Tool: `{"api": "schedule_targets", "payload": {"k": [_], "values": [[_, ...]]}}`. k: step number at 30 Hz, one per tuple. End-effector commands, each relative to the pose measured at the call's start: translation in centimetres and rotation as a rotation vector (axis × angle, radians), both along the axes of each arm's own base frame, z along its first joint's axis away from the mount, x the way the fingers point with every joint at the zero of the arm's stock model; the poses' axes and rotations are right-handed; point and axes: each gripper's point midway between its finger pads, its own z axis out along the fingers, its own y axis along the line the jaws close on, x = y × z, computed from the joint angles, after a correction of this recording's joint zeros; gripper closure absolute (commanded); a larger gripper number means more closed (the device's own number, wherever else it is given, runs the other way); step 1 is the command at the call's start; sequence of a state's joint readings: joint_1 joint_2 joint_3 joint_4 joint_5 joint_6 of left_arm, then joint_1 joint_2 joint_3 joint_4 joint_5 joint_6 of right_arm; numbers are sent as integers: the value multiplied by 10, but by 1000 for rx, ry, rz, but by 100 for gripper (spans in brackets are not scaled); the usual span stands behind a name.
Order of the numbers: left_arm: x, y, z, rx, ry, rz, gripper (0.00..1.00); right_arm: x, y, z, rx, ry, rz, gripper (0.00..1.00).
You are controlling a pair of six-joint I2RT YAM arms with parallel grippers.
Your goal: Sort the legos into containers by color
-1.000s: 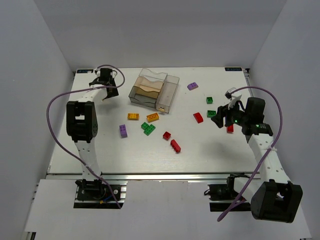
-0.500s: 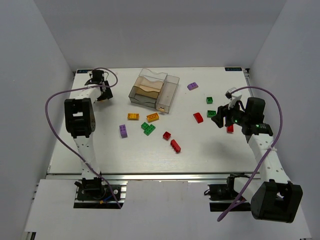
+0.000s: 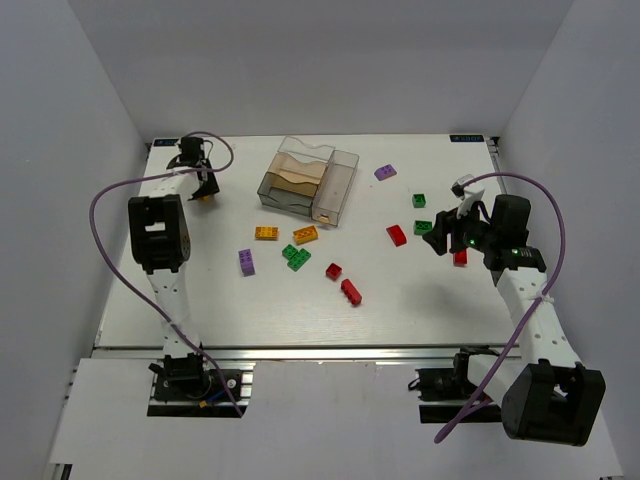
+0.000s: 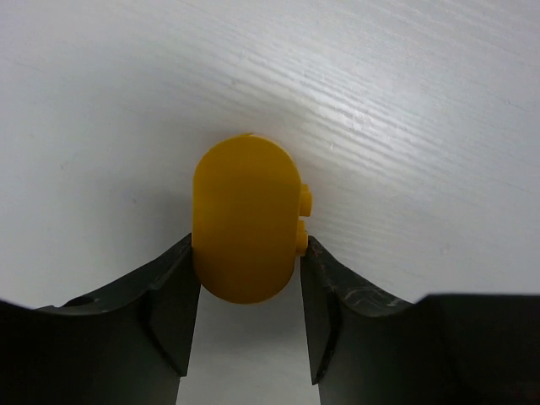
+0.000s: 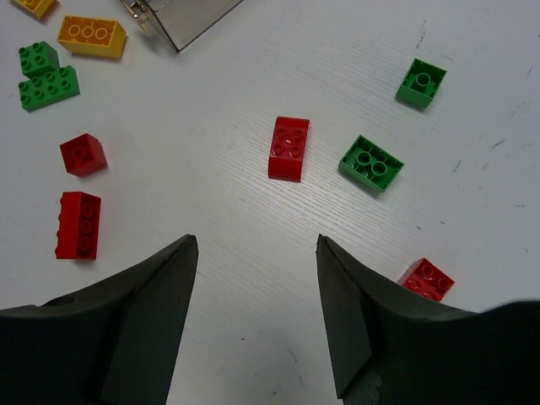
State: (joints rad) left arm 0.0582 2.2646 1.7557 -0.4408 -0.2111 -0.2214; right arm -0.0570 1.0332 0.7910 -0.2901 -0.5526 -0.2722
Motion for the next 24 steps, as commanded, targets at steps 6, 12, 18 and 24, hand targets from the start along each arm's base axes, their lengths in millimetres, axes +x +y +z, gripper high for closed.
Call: {"api": "schedule_targets", "payload": {"k": [6,12,18,24], "values": [[-17,-104,101,-347,-201,-332,98,5,0,21,1,-57,3,38],[-44,-126,137,-508,-183,-218,100,4,0,24,0,-65,1,39],[-63,-166,148,-694,-112,-166,100,3,0,26,3,-72,1,39],[-71,-211,162,-815,-10,-61,100,3,0,27,4,-74,-1,40]]}}
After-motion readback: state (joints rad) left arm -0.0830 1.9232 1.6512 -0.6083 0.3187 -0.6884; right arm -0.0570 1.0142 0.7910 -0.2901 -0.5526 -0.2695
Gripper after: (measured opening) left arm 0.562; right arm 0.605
